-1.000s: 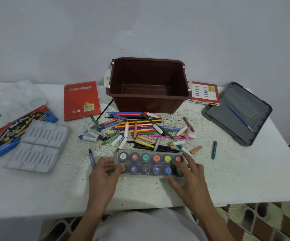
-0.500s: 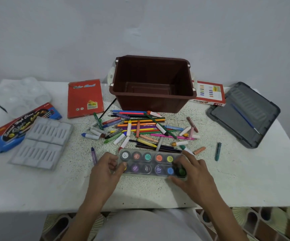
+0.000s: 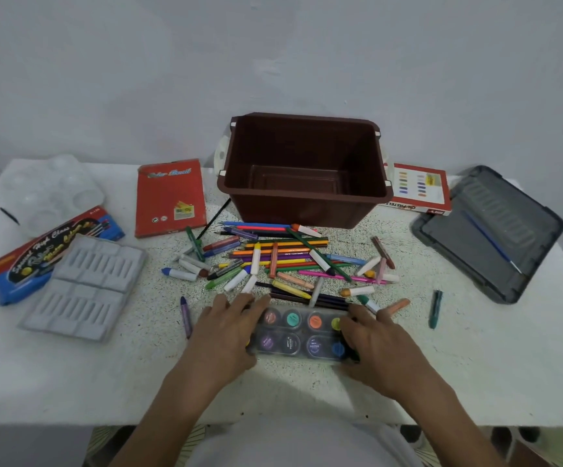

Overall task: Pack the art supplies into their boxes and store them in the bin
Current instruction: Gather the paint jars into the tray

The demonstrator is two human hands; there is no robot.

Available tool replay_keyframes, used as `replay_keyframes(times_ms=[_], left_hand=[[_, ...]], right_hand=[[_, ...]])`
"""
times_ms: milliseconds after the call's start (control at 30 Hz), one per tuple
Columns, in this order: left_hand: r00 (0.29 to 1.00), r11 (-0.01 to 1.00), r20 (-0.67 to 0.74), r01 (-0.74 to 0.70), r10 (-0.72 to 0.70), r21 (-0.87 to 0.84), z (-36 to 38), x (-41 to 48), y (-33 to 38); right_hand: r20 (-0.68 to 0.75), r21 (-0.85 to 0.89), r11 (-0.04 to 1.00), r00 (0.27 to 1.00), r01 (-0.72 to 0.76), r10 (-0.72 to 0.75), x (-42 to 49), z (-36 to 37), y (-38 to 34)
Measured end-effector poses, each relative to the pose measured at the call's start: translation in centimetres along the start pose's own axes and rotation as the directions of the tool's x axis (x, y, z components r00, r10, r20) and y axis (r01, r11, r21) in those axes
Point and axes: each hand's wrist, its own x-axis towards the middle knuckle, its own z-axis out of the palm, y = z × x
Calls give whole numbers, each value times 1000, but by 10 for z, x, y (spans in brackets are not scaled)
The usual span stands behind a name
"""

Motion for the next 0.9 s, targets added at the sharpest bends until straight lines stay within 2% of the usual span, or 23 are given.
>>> replay_keyframes(times_ms=[67, 133, 267, 367, 467, 600, 733, 900], left_hand=[[999, 1000, -36, 10, -9, 21, 2, 3, 1], [1000, 999, -7, 10, -9, 44, 0, 5, 2], [997, 986, 75, -8, -4, 165, -8, 14, 7], [986, 979, 163, -50, 18, 196, -20, 17, 8], [983, 984, 171, -99, 73, 150, -36, 12, 5], [988, 987, 64, -143, 138, 69, -73, 8, -3], [985, 984, -44, -162, 165, 74, -119, 19, -15], [961, 985, -224, -142, 161, 98, -168, 52, -31]], right_hand=[[-11, -72, 997, 1000, 15, -16, 1, 4, -1], [-25, -99, 995, 1000, 3, -5, 4, 8, -1], [67, -149, 988, 998, 28, -18, 8, -2, -1], [103, -106, 992, 993, 62, -51, 8, -21, 4], [172, -76, 991, 981, 108, -94, 5, -50, 8], [164, -12, 993, 980, 118, -115, 8, -94, 15], [68, -3, 995, 993, 101, -101, 24, -140, 27], [-157, -61, 990, 978, 130, -138, 53, -175, 48]])
